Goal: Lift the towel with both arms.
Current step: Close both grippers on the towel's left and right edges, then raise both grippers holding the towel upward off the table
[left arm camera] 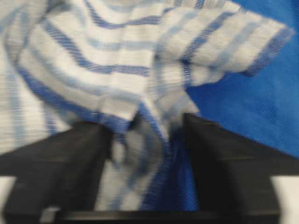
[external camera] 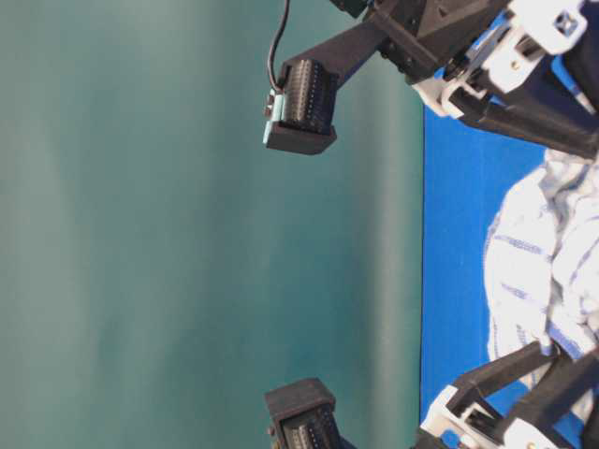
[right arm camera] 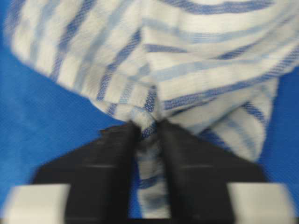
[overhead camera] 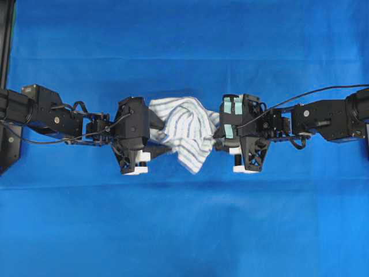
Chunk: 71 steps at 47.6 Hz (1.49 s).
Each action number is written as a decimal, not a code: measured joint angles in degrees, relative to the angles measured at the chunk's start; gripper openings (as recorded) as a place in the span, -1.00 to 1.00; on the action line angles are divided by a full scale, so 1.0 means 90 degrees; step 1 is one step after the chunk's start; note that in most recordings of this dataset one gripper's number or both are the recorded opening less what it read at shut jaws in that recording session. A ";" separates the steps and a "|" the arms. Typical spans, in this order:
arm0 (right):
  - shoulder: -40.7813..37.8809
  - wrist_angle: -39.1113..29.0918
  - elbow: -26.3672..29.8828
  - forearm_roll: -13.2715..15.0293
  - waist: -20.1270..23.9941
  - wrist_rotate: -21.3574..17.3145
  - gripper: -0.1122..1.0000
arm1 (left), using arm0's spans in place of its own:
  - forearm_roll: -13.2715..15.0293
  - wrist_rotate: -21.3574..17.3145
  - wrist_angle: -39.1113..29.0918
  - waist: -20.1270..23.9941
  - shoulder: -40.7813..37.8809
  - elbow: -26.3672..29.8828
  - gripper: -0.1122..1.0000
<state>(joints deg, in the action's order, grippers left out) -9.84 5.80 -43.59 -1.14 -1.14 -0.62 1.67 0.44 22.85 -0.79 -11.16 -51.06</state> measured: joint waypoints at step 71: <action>0.3984 -0.3115 0.2002 0.0303 -0.0127 0.0049 -0.74 | -0.0039 -0.0195 -0.5127 0.0078 0.4473 0.2441 -0.70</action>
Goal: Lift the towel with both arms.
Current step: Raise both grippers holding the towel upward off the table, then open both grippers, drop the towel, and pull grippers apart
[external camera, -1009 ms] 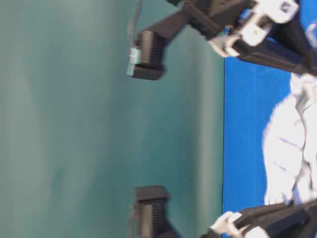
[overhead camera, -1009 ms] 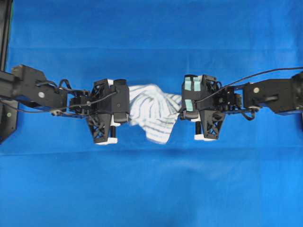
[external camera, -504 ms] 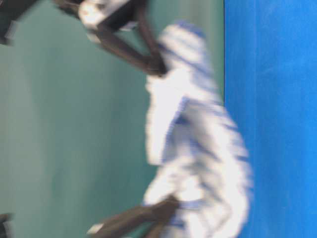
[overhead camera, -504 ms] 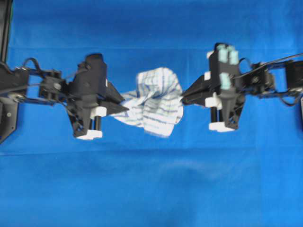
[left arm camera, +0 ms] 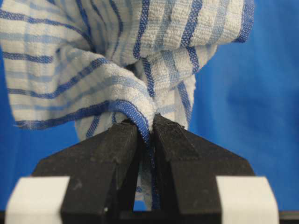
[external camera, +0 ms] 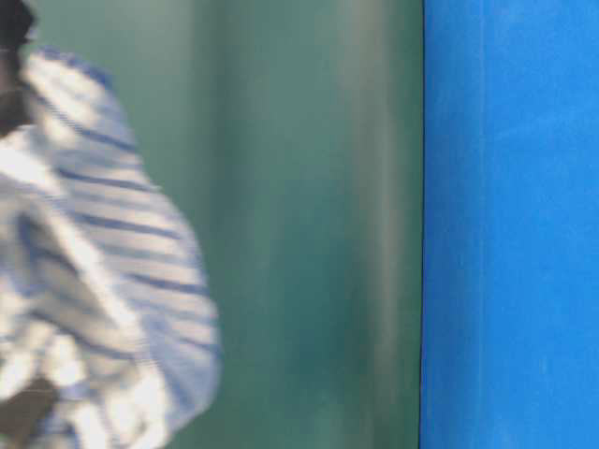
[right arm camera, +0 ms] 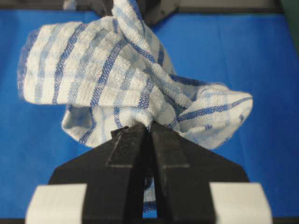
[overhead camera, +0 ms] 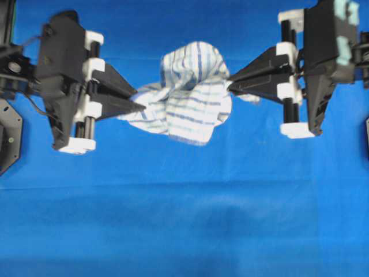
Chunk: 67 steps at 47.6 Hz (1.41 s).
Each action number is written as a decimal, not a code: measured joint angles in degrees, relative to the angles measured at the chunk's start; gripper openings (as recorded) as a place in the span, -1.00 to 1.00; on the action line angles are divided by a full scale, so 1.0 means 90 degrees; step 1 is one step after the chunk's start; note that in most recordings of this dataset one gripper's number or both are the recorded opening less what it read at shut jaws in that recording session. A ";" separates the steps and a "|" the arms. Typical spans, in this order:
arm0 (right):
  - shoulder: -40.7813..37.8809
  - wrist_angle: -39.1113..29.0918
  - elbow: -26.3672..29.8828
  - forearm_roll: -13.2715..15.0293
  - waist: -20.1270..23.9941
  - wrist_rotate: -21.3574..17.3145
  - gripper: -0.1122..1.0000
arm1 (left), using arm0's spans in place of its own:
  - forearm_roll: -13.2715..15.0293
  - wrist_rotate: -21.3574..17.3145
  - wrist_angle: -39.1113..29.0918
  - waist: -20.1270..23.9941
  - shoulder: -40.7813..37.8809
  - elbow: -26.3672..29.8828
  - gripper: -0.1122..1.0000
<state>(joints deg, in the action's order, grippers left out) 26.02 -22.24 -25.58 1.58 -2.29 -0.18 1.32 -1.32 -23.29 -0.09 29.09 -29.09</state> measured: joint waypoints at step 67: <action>-0.0029 -0.0459 0.0254 0.0225 -0.0449 -0.0039 0.35 | -0.0020 -0.0469 -0.0107 0.0410 0.0117 0.0234 0.81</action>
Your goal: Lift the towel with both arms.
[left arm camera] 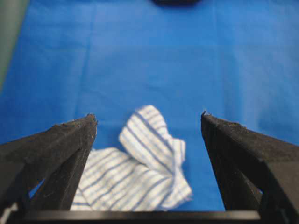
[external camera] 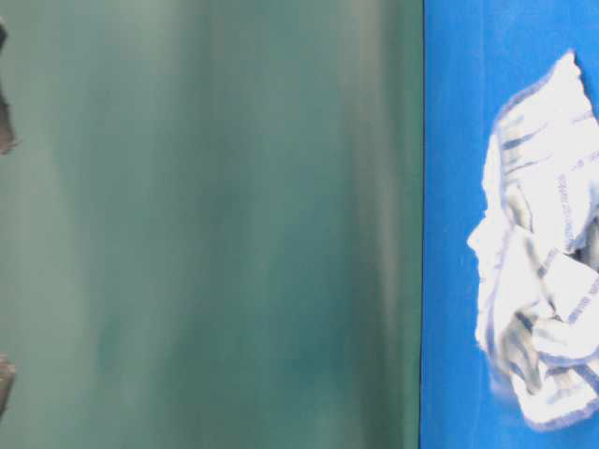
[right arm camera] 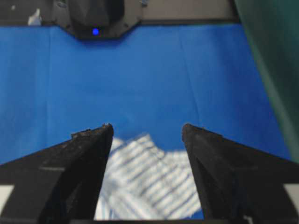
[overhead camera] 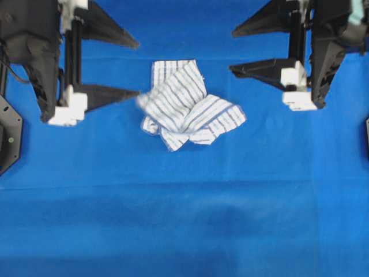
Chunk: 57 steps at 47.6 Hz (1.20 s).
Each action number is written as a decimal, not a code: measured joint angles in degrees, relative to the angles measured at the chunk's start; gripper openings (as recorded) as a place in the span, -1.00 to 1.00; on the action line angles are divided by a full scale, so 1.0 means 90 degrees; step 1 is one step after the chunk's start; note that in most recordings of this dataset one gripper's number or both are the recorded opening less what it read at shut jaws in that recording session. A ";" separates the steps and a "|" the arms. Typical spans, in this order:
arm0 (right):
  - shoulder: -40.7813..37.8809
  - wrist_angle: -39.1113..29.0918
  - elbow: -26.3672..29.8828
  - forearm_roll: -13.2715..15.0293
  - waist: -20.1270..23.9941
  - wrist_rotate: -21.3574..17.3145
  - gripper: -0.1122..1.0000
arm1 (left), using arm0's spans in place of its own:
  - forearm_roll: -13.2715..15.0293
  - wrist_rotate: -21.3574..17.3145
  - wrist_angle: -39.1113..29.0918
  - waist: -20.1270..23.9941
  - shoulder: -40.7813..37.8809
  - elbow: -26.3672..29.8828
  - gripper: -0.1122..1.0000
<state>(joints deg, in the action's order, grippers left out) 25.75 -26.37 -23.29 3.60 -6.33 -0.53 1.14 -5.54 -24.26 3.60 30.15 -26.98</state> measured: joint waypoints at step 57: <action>-0.3525 0.2217 -0.1631 -0.0186 0.0488 -0.0781 0.35 | 0.0039 0.0312 0.3486 -0.0361 -0.3926 -0.2012 0.81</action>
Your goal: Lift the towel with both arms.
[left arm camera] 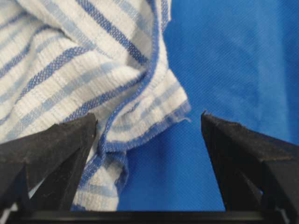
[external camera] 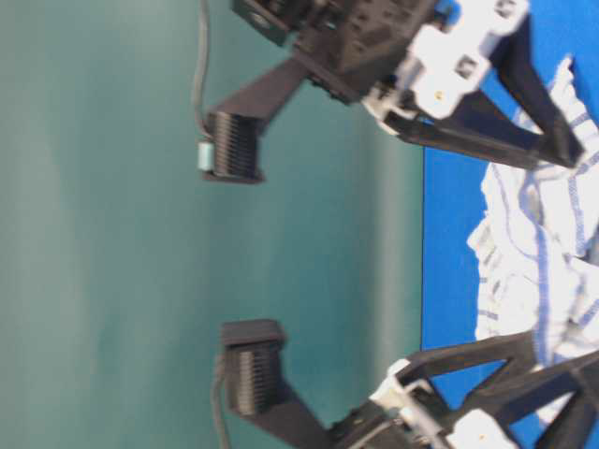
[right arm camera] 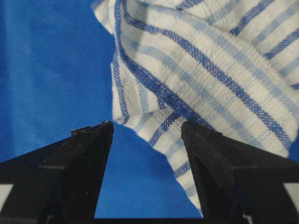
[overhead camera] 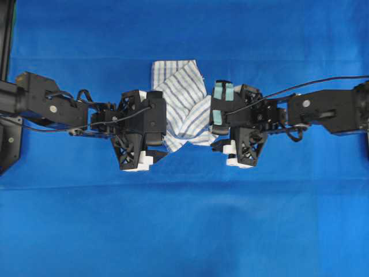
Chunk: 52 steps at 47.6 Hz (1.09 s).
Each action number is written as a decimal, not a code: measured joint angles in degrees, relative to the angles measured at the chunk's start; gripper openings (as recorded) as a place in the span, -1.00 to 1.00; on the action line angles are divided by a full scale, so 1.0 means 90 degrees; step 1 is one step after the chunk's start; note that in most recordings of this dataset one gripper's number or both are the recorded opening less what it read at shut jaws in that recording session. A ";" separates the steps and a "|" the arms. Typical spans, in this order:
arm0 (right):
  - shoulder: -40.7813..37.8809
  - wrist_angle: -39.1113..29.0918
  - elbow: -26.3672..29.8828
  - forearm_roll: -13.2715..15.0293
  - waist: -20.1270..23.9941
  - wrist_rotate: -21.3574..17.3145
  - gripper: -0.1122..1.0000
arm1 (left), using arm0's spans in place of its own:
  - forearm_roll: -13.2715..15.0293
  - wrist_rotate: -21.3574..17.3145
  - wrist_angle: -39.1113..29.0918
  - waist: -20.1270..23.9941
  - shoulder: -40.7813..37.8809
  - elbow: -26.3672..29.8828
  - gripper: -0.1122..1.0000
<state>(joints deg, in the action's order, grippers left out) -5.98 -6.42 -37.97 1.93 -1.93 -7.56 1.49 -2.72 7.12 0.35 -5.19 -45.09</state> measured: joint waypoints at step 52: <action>-0.0771 0.0479 0.0283 -0.0020 -0.0059 -0.0020 -0.73 | 0.0010 0.0215 0.0254 0.0059 -0.0557 0.0039 -0.73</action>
<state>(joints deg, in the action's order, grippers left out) -12.92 -2.11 -35.42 1.76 -2.46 -7.73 1.58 -0.79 9.40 0.88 -10.20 -44.74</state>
